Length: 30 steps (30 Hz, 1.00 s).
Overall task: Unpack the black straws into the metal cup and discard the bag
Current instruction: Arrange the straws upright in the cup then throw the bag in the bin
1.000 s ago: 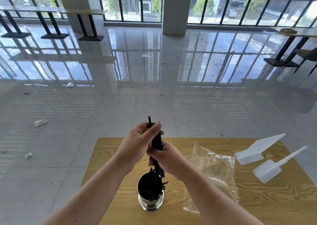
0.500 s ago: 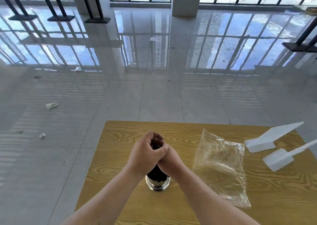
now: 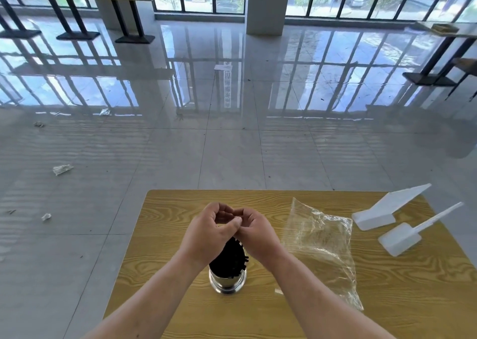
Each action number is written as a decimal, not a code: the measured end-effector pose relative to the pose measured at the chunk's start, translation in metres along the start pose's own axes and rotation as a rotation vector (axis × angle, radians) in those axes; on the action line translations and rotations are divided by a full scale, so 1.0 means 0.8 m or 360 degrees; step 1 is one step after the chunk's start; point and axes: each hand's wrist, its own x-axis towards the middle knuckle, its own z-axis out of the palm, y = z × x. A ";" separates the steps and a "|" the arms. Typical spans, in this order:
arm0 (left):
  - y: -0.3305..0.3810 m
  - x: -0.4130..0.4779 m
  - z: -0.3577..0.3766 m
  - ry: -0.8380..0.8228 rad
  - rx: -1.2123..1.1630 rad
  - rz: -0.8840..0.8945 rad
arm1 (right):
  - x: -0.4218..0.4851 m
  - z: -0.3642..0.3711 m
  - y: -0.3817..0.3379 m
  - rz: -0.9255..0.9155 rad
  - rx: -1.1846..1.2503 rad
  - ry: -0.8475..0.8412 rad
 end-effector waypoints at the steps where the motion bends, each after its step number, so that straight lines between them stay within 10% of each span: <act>1: 0.002 0.002 0.002 -0.0008 -0.0005 0.0011 | -0.001 -0.006 -0.002 -0.0013 -0.0030 0.0031; 30: -0.002 0.068 0.197 -0.0521 0.0469 -0.0170 | -0.074 -0.272 0.072 0.0253 -0.0342 0.0654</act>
